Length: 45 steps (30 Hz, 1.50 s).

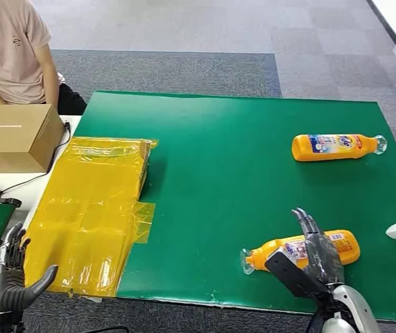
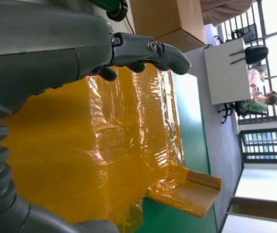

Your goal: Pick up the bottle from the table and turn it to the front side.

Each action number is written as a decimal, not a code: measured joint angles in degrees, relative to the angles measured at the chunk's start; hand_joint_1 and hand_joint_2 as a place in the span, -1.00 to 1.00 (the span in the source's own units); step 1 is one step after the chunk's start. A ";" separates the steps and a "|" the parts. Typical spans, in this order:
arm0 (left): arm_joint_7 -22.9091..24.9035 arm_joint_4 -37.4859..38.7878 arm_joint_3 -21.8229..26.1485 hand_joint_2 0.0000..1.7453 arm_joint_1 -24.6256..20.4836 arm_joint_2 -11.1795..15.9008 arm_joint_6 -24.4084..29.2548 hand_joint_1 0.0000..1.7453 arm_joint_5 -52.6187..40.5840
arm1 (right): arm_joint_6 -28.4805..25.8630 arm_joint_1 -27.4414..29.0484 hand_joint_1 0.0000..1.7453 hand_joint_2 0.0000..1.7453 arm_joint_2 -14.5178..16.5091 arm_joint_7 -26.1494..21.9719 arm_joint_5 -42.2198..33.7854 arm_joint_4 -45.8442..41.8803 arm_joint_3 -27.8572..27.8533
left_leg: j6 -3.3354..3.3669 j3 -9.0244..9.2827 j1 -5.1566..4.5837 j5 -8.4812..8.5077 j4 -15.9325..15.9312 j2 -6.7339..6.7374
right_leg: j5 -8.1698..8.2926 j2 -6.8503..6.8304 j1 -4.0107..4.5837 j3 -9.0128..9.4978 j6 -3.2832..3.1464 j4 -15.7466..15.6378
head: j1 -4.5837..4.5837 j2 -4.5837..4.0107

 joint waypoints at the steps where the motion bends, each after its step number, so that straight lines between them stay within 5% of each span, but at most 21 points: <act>1: 0.00 0.17 -0.06 1.00 -0.11 0.05 0.19 -1.00 -0.03 | 0.12 -0.37 -1.00 1.00 -0.37 0.23 0.29 0.50 -0.12 | 0.00 0.00 0.00 0.00 0.01 0.00 | 0.00 0.00 0.00 0.00 0.00 0.00 | -0.01 0.00; 17: -0.02 3.89 -3.06 1.00 -0.46 3.39 5.02 -1.00 4.29 | 11.71 -6.58 -1.00 1.00 -15.02 4.31 7.62 10.40 -1.63 | 0.07 0.00 0.00 -0.04 0.07 0.01 | 0.01 0.00 0.00 0.04 0.06 -0.01 | 0.00 0.00; 21: -0.03 4.86 -4.76 1.00 -0.62 4.54 6.13 -1.00 5.37 | 14.60 -9.48 0.96 1.00 -18.18 3.52 6.55 14.21 -0.92 | 0.14 0.01 0.00 0.01 0.12 0.01 | 0.06 -0.03 0.00 0.08 0.13 -0.01 | 0.02 0.00; 28: -0.03 6.78 -7.02 1.00 -0.85 6.11 8.27 -1.00 6.91 | 11.75 -12.19 1.00 1.00 -20.49 2.05 5.38 18.89 1.60 | 0.20 0.00 0.00 0.07 0.19 0.00 | 0.13 -0.04 0.00 0.12 0.21 -0.01 | 0.01 0.01; 39: -0.03 7.20 -7.20 1.00 -0.20 6.10 7.20 -1.00 6.20 | 0.76 -8.96 1.00 1.00 -17.59 0.34 4.47 15.47 5.23 | 0.19 -0.16 0.00 0.07 0.19 -0.04 | 0.13 -0.06 0.01 0.02 0.21 0.00 | 0.02 0.01; 45: 0.65 5.03 -9.56 1.00 -0.15 2.95 -0.52 -1.00 5.17 | -4.49 -9.35 1.00 1.00 -5.89 -4.22 -1.95 7.66 7.62 | 0.10 -0.26 0.05 0.15 0.19 -0.01 | 0.15 -0.04 0.07 -0.17 0.15 0.02 | 0.00 0.00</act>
